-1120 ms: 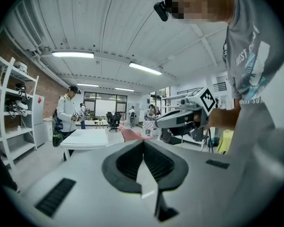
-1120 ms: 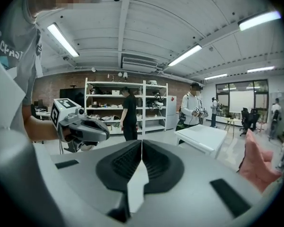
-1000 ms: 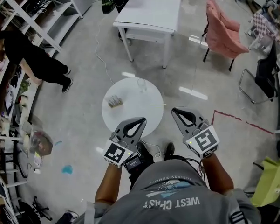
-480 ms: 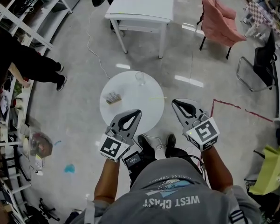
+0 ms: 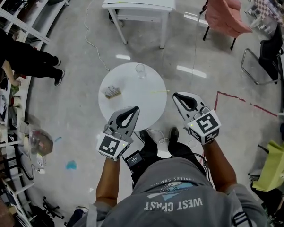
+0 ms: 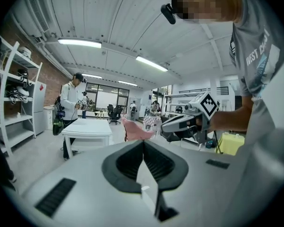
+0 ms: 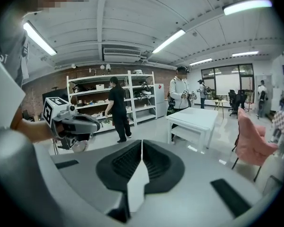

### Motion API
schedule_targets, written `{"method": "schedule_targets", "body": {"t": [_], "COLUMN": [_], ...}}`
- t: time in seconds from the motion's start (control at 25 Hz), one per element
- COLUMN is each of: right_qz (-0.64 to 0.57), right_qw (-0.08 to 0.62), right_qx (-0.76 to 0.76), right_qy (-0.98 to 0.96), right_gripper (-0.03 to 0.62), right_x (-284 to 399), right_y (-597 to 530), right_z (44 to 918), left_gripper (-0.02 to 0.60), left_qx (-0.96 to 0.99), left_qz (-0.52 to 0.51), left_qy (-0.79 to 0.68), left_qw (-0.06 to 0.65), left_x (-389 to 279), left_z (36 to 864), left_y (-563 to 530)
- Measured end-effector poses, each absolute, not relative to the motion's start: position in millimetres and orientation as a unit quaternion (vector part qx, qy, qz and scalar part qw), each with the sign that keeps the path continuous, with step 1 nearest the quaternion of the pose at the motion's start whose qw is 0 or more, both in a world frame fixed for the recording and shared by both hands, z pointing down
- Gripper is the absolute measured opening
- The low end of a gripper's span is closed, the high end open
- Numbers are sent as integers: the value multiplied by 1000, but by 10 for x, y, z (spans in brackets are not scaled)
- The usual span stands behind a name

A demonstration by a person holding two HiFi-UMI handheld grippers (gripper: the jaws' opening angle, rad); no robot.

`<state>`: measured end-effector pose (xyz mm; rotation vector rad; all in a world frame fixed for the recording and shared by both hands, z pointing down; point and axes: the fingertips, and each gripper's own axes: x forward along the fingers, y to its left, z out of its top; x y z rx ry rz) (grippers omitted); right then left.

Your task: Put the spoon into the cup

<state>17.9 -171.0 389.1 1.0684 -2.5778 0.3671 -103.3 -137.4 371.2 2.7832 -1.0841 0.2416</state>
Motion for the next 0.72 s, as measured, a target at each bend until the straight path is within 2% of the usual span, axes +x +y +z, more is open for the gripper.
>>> {"method": "schedule_targets", "body": {"t": [0.72], "right_qz": [212], "right_qw": [176], "right_qx": [387], "right_qy": [-880], "right_gripper": [5], "right_x": [339], "right_y": [-1882], "right_z": [4628], "left_gripper": [8], "left_qx": [920], "left_qz": [105], "left_qy": [-359], "left_qw": [112], "left_x": [-986], "left_z": [4094], "left_y": [-1466]}}
